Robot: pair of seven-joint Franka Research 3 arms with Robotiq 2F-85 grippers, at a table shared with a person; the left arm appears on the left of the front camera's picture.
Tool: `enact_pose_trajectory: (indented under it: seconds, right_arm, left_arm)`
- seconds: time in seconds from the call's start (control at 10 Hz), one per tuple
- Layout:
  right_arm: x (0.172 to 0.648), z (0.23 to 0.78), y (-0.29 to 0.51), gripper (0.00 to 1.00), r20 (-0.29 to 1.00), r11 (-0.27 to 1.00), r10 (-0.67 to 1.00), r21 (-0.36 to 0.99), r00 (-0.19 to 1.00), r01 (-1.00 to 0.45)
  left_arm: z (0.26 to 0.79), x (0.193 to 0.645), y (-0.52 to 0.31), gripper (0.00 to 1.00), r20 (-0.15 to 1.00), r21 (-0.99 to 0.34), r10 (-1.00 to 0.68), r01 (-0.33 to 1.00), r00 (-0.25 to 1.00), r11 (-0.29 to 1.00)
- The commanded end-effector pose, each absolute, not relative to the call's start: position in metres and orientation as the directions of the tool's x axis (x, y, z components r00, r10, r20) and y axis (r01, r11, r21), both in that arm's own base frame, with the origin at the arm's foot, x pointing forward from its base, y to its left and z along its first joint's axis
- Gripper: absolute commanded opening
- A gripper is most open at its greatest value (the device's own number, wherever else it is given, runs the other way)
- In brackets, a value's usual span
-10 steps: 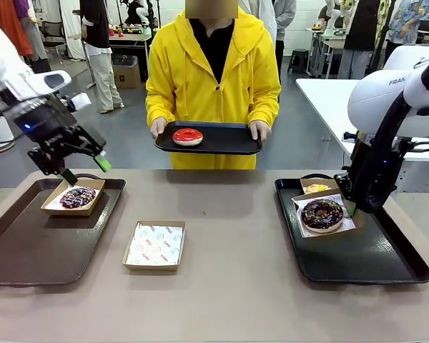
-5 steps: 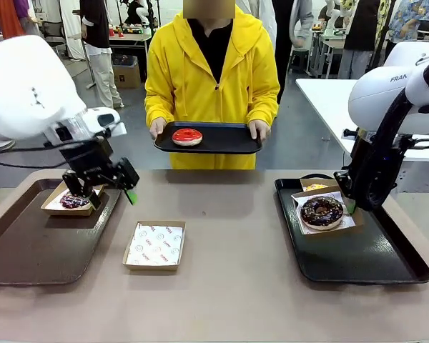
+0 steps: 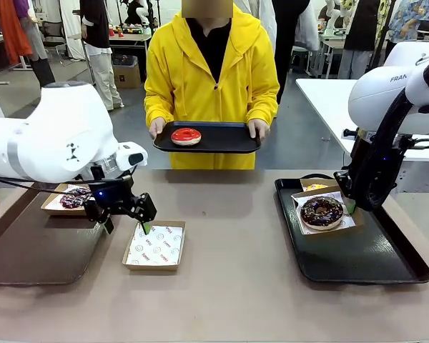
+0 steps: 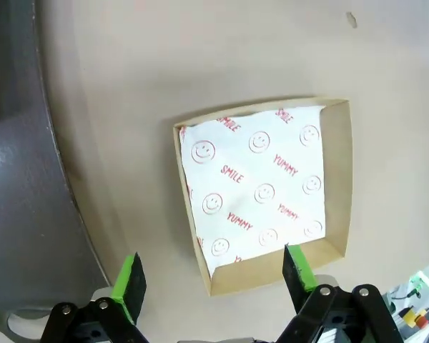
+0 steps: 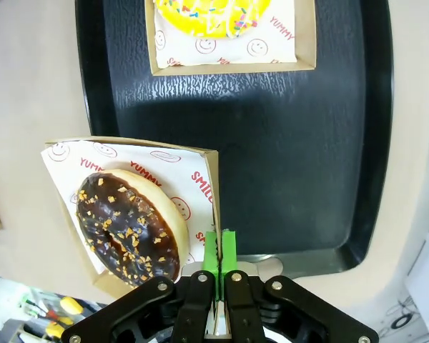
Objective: Individually package the donuts and arrange them on the tray.
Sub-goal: Place the picked Paper togo box on the Handle tray while simultaneously picking up another Paper togo box from the table with the other hand.
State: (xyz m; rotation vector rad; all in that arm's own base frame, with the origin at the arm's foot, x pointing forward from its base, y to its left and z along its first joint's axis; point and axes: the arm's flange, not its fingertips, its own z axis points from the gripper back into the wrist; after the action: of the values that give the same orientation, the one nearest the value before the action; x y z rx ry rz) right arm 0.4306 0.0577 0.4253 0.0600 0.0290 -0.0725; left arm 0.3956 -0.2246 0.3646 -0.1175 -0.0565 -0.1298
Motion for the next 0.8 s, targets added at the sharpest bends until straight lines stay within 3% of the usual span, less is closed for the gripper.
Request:
enact_pose_trajectory:
  seconds: [0.0,0.7]
  right_arm:
    - [0.4303,0.4287,0.0584,0.01,-0.036,0.996,-0.069,0.06,0.997,0.071]
    - [0.4303,0.4287,0.0584,0.01,-0.036,0.996,-0.069,0.06,0.997,0.071]
  left_arm:
    - [0.3712,0.3939,-0.2211,1.0,0.058,-0.125,-0.131,0.138,0.99,0.983]
    - [0.3712,0.3939,-0.2211,1.0,0.058,-0.125,-0.131,0.138,0.99,0.983]
